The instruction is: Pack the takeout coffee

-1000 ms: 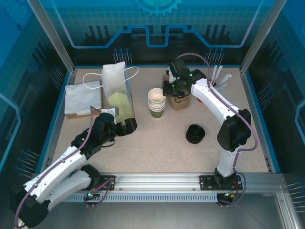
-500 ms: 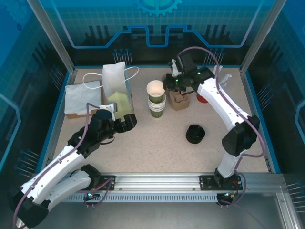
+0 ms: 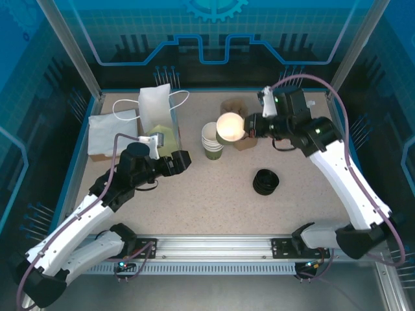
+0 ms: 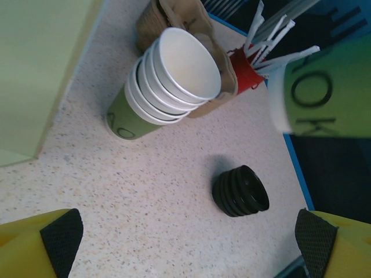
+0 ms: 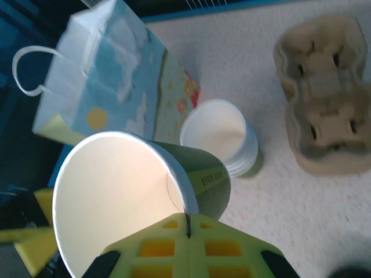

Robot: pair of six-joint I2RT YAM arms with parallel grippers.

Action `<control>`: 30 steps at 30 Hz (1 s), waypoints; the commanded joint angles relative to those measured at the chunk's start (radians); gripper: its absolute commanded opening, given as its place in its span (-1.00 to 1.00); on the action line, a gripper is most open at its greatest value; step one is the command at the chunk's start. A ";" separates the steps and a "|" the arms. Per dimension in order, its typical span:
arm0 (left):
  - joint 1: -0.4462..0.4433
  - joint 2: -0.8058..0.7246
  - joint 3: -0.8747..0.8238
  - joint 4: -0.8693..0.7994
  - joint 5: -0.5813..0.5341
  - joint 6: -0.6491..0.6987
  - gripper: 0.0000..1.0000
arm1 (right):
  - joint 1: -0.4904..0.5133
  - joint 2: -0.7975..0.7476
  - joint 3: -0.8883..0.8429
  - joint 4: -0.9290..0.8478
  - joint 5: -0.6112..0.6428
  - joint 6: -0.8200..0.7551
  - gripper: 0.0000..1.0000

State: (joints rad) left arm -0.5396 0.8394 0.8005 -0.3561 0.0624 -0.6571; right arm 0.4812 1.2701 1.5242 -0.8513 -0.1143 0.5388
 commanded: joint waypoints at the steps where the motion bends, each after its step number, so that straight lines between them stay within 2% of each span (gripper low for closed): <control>1: -0.004 0.024 -0.018 0.071 0.090 -0.038 0.95 | -0.012 -0.058 -0.135 0.022 -0.029 0.010 -0.96; 7: -0.005 0.059 -0.087 0.173 0.106 -0.109 0.94 | -0.005 -0.083 -0.388 0.139 -0.062 0.067 -0.96; 11: -0.005 0.064 -0.109 0.176 0.097 -0.120 0.94 | 0.005 -0.047 -0.504 0.243 -0.077 0.092 -0.96; 17: -0.005 0.064 -0.119 0.164 0.089 -0.115 0.94 | 0.024 0.027 -0.569 0.351 -0.097 0.110 -0.96; 23: -0.006 0.072 -0.121 0.166 0.086 -0.116 0.94 | 0.042 0.099 -0.566 0.369 -0.115 0.097 -0.85; 26: -0.006 0.077 -0.115 0.161 0.087 -0.109 0.93 | 0.042 0.106 -0.557 0.340 -0.095 0.077 -0.75; 30: -0.006 0.078 -0.101 0.141 0.083 -0.089 0.93 | 0.026 0.072 -0.528 0.261 -0.058 0.013 -0.26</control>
State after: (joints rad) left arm -0.5396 0.9173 0.6971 -0.2192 0.1371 -0.7605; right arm 0.5098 1.3743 0.9649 -0.5304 -0.1940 0.5987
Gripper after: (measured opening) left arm 0.967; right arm 0.332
